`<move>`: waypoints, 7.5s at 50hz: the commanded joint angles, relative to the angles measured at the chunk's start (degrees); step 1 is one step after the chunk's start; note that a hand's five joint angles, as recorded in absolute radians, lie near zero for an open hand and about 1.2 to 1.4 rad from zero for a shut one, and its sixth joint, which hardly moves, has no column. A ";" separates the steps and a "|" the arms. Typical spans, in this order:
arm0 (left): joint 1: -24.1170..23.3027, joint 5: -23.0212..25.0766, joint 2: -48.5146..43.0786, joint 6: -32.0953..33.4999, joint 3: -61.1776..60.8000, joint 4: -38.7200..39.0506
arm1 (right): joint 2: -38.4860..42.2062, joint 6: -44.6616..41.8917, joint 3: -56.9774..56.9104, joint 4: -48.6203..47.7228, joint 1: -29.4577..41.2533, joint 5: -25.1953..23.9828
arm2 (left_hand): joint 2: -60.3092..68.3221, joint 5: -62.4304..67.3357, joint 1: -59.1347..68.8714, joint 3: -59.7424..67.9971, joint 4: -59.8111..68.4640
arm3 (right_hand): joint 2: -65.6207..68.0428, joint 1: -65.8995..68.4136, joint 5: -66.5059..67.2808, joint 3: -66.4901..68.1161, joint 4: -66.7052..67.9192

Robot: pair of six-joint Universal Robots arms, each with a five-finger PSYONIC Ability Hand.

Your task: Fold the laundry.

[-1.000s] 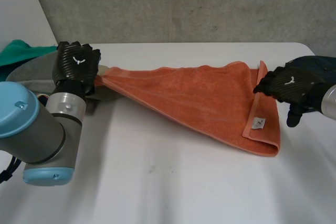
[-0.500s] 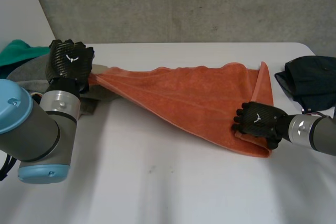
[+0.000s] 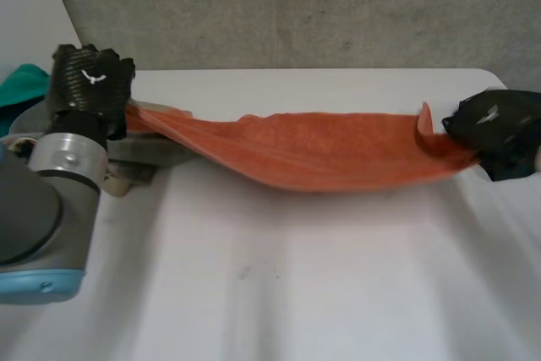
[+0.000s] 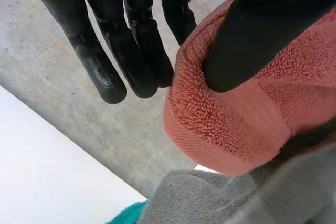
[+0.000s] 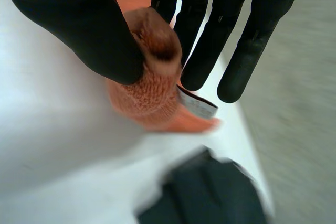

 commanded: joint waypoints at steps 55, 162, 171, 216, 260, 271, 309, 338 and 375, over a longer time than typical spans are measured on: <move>0.26 -1.23 -25.78 9.14 44.57 12.29 | 8.05 17.24 -18.28 -50.59 15.61 30.07 | 11.15 14.29 14.16 11.37 11.04 | 13.16 16.17 13.73 11.75 11.24; -8.79 -8.61 -18.05 8.35 4.92 0.69 | 3.22 14.61 14.42 -24.67 -2.75 12.24 | -58.13 -54.99 -55.12 -57.91 -58.24 | -48.68 -45.67 -48.12 -50.10 -50.60; -9.49 -8.44 -17.52 5.45 3.33 0.69 | 8.82 9.78 17.06 -28.43 -6.36 10.65 | -57.96 -54.82 -54.95 -57.74 -58.07 | -43.97 -40.96 -43.41 -45.39 -45.89; -10.64 -8.44 -13.47 3.78 0.78 0.25 | 12.00 10.48 17.06 -23.96 -19.98 -10.36 | -57.62 -54.49 -54.62 -57.40 -57.74 | -32.53 -29.52 -31.97 -33.95 -34.45; -10.37 -8.35 -6.45 3.25 -2.73 0.07 | 1.11 10.73 15.13 -39.34 5.90 14.25 | -58.13 -54.99 -55.12 -57.91 -58.24 | 13.16 16.17 13.73 11.75 11.24; -10.02 -8.44 -4.51 2.81 -4.58 0.07 | 10.66 10.30 11.27 -46.99 39.22 13.37 | -58.29 -55.16 -55.29 -58.07 -58.41 | 13.16 16.17 13.73 11.75 11.24; -21.10 -0.53 -25.77 -6.42 16.42 -2.47 | 1.72 28.33 24.35 -28.79 19.40 14.34 | -56.78 -53.65 -53.78 -56.56 -56.90 | -56.84 -53.83 -56.27 -58.25 -58.76; -25.23 -16.08 -23.85 0.61 9.84 -9.86 | 4.45 27.00 26.64 -33.89 15.96 15.22 | -56.11 -52.97 -53.10 -55.89 -56.22 | 13.16 16.17 13.73 11.75 11.24; -15.56 -6.78 -9.95 -9.75 9.04 -7.93 | 1.47 40.41 14.16 -40.85 38.22 16.01 | -56.95 -53.81 -53.95 -56.73 -57.06 | -56.84 -53.83 -56.27 -58.25 -58.76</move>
